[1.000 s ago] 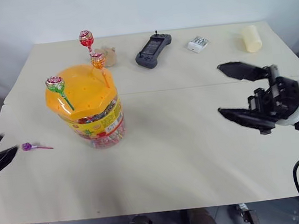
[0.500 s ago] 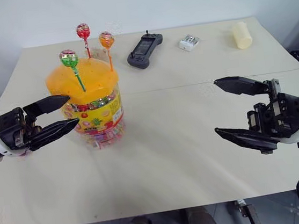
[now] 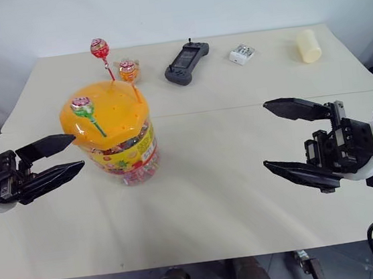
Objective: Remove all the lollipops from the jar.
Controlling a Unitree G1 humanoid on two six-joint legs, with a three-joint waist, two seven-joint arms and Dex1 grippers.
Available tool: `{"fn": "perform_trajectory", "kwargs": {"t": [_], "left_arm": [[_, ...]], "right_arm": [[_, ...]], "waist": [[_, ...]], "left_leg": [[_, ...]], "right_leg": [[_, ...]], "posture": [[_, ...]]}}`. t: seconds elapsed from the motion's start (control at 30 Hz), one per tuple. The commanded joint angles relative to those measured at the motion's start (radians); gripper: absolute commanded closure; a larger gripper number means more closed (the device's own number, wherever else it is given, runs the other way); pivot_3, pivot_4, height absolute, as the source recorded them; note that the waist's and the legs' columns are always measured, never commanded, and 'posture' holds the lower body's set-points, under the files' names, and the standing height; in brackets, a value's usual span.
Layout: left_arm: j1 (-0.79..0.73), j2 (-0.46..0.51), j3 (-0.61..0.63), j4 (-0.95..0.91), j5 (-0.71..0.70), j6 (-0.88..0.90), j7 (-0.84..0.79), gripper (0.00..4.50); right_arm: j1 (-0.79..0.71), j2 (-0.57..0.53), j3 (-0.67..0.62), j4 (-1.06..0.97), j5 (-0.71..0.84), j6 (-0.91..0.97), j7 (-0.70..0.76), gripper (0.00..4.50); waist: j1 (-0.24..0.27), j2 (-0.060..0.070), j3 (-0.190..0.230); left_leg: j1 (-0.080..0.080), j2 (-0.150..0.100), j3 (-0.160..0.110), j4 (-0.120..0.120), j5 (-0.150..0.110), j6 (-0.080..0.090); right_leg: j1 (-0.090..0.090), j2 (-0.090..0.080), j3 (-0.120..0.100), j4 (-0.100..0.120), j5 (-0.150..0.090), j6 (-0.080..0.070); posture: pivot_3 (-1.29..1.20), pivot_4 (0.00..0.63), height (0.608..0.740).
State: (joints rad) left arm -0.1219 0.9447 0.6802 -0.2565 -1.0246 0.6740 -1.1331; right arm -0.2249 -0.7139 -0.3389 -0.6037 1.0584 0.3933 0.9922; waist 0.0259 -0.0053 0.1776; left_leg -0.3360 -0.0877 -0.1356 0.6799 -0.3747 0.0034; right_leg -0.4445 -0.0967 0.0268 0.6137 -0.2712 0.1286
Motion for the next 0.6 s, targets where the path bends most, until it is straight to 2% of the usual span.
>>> {"fn": "perform_trajectory", "kwargs": {"t": [0.03,0.13,0.43,0.53,0.6], "left_arm": [[0.002,0.006,0.066,-0.053,-0.063,0.02,0.031,1.02],[0.0,0.004,0.071,-0.06,-0.026,-0.018,0.05,1.02],[-0.103,-0.057,-0.123,-0.046,0.073,-0.12,0.075,1.02],[-0.126,-0.066,-0.14,-0.034,0.075,-0.125,0.081,1.64],[-0.141,-0.07,-0.145,-0.02,0.079,-0.132,0.084,2.22]], "right_arm": [[-0.014,-0.009,-0.007,0.0,0.013,-0.004,0.01,0.0],[-0.025,-0.013,-0.001,0.007,0.019,0.001,0.016,0.0],[-0.059,-0.017,0.019,0.018,0.013,0.008,0.036,0.0],[-0.062,-0.016,0.019,0.015,0.013,0.01,0.032,0.0],[-0.06,-0.014,0.02,0.01,0.012,0.009,0.027,0.0]], "waist": [[-0.002,0.0,0.0],[-0.005,0.0,0.0],[-0.002,0.0,0.0],[-0.002,0.0,0.0],[-0.003,0.0,0.0]], "left_leg": [[0.0,0.0,0.0,0.0,0.0,0.0],[0.0,0.001,0.001,-0.002,0.0,0.0],[0.0,0.0,0.004,-0.001,-0.001,0.001],[0.0,0.001,0.004,-0.001,-0.001,0.001],[0.0,0.001,0.005,-0.001,-0.001,0.002]], "right_leg": [[0.0,0.0,0.001,-0.001,0.0,0.0],[-0.001,0.001,0.001,-0.002,0.0,0.0],[-0.001,0.001,0.002,-0.002,0.001,0.001],[-0.001,0.001,0.002,-0.003,0.001,0.001],[-0.001,0.001,0.002,-0.003,0.001,0.002]], "posture": [[0.0,0.15,0.74],[0.0,0.15,0.74],[0.0,0.15,0.74],[0.0,0.15,0.74],[0.0,0.15,0.74]]}}
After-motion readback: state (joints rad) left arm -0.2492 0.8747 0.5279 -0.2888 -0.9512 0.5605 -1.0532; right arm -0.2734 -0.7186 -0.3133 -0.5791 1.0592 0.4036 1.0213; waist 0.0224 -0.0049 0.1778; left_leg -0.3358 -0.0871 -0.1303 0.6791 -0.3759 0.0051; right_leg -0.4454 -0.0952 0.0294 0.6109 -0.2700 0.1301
